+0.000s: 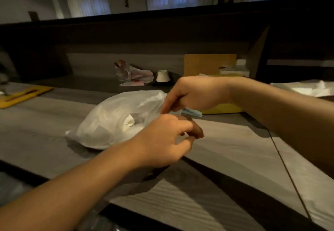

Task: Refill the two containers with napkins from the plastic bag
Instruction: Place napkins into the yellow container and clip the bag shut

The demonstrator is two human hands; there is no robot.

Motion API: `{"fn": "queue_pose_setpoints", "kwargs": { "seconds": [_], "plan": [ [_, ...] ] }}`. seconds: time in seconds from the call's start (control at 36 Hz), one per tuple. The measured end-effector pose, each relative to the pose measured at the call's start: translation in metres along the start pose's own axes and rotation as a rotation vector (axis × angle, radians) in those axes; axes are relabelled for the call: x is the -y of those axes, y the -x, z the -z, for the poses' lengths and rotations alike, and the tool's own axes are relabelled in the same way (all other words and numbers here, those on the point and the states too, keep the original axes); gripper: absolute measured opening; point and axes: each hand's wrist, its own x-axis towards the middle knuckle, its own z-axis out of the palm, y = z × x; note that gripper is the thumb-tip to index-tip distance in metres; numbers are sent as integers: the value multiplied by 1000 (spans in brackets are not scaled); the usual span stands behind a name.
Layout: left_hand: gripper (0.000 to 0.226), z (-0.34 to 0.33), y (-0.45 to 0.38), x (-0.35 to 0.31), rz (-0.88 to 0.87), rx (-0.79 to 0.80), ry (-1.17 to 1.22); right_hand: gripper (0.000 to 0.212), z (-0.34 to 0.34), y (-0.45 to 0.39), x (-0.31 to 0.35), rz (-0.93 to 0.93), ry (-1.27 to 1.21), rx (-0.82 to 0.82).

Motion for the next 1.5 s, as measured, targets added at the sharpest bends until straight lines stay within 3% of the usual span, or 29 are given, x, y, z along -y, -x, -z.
{"fn": "queue_pose_setpoints", "kwargs": {
  "seconds": [0.08,0.14,0.25,0.33,0.44,0.58,0.78,1.06,1.22,1.31,1.39,1.5],
  "plan": [
    [23,20,29,14,5,-158,-266,36,-21,-30,17,92,137,-24],
    [24,29,44,25,108,-211,-452,27,-31,-50,28,98,151,-55],
    [41,32,68,52,438,-98,-667,34,-47,-87,49,111,157,-111],
    [37,28,82,75,491,-125,-520,46,-54,-108,59,110,195,-87],
    [17,24,100,96,383,-224,-315,46,-54,-116,75,-4,397,175],
    [37,23,112,109,347,-325,-145,41,-56,-133,83,-7,499,304],
    [33,21,111,113,354,-411,-87,51,-66,-151,77,-79,395,288],
    [25,21,114,113,367,-516,38,38,-71,-141,80,-1,227,196],
    [29,20,111,113,313,-560,-118,31,-76,-139,86,62,287,94],
    [21,18,112,112,341,-563,-283,29,-68,-133,90,-21,164,-47],
    [22,16,113,112,347,-568,-420,28,-58,-126,89,-133,-151,-177],
    [23,15,111,109,245,-587,-484,20,-47,-119,83,-261,-661,-21]
  ]
}}
